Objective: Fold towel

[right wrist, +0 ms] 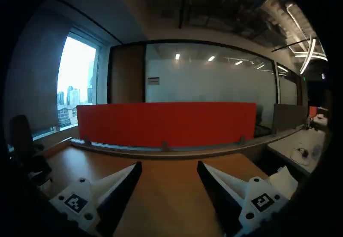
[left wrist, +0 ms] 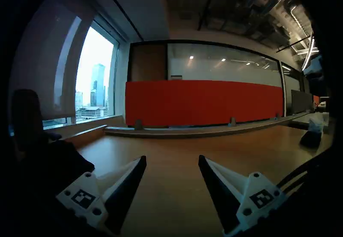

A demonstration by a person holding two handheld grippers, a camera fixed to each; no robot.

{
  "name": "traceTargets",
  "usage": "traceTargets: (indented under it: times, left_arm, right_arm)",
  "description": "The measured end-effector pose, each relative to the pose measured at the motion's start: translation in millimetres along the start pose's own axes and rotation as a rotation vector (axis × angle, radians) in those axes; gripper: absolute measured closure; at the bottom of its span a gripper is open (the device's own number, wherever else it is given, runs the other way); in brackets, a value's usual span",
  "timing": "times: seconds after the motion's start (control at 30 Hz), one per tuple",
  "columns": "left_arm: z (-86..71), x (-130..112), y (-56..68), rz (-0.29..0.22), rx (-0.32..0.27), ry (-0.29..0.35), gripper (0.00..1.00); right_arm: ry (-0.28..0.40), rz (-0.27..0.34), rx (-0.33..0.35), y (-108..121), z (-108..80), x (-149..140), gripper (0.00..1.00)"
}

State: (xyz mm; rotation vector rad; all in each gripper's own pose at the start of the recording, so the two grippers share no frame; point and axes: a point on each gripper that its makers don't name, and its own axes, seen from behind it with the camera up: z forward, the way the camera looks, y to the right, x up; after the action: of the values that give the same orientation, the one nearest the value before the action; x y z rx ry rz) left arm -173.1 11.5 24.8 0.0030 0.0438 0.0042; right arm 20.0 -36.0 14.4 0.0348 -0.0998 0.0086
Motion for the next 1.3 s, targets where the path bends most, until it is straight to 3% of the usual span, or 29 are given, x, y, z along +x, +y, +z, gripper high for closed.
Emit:
traceTargets:
  times: [0.8, 1.3]
  left_arm:
    - [1.4, -2.7, -1.3, -0.001, 0.001, -0.003, 0.10]
    - [2.9, -7.4, 0.2, -0.001, 0.001, -0.002, 0.10]
  right_arm:
    - [-0.002, 0.019, 0.002, 5.0, -1.9, -5.6, 0.00]
    - [0.059, 0.006, -0.002, 19.8, -5.3, 8.5, 0.00]
